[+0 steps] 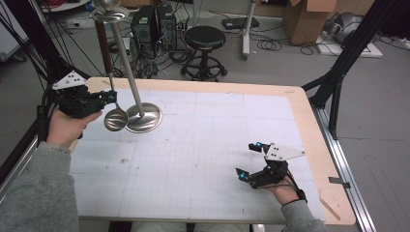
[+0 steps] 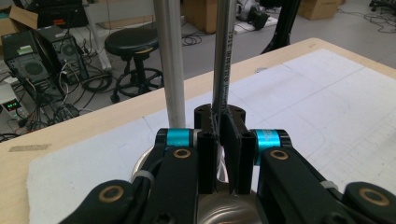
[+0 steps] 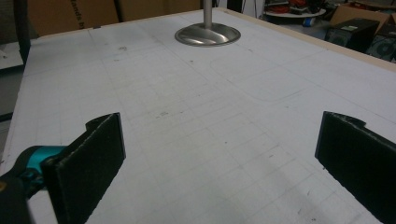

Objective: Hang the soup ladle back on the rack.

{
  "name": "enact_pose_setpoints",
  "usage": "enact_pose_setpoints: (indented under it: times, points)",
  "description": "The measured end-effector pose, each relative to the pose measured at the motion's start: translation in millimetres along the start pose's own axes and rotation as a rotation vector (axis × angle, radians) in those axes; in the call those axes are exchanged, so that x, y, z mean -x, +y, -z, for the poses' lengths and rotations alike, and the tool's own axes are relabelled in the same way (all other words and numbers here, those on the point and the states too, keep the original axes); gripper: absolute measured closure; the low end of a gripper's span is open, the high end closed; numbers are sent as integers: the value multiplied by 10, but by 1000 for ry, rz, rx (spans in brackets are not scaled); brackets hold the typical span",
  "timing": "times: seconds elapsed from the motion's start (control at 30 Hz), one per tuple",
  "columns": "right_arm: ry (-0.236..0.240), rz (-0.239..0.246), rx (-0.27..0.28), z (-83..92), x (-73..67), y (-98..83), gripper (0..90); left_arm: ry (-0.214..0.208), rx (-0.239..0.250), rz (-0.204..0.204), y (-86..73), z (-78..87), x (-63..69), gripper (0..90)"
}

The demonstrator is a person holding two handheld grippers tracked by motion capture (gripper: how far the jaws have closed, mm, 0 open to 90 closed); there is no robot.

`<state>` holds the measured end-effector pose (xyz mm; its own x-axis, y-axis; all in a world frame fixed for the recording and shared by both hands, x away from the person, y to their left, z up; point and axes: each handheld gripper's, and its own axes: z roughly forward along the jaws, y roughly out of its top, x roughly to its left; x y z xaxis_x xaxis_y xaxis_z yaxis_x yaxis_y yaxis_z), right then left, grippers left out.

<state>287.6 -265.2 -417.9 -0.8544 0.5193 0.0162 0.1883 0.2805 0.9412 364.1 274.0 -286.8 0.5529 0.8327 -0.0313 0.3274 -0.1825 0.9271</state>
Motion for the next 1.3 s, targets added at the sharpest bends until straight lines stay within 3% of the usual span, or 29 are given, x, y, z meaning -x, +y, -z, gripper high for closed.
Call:
enact_pose_setpoints:
  times: [0.13,0.23,0.47,0.6,0.63,0.87,0.9,0.93,0.97,1.1,1.17,1.3]
  points:
    - [0,1,0,0,0,0,5,-3,-1,-1,4,-4,4,833]
    - [0,0,0,1,0,0,5,-10,45,18,22,42,-11,782]
    - [4,-9,-6,2,-7,0,6,-19,84,22,21,159,-45,716]
    - [3,-11,0,13,-4,1,5,-65,118,32,7,200,-10,618]
    - [1,-13,1,15,-1,2,5,-87,127,0,-4,200,33,592]
    - [3,-14,-1,20,-5,1,5,-117,148,-63,-43,167,130,392]
    - [2,-12,-1,19,-4,0,5,-124,161,-97,-62,158,157,363]
    - [2,-12,-1,19,-4,0,5,-124,161,-97,-62,158,157,331]
    - [5,-12,-2,17,-6,-1,5,-134,173,-127,-80,153,181,299]
    - [4,-14,-4,22,-8,0,5,-157,179,-133,-123,153,216,182]
    - [4,-17,-3,23,-10,1,5,-172,188,-132,-152,159,223,165]
    - [-1,-13,-2,27,-8,2,5,-151,176,-110,-212,149,244,72]
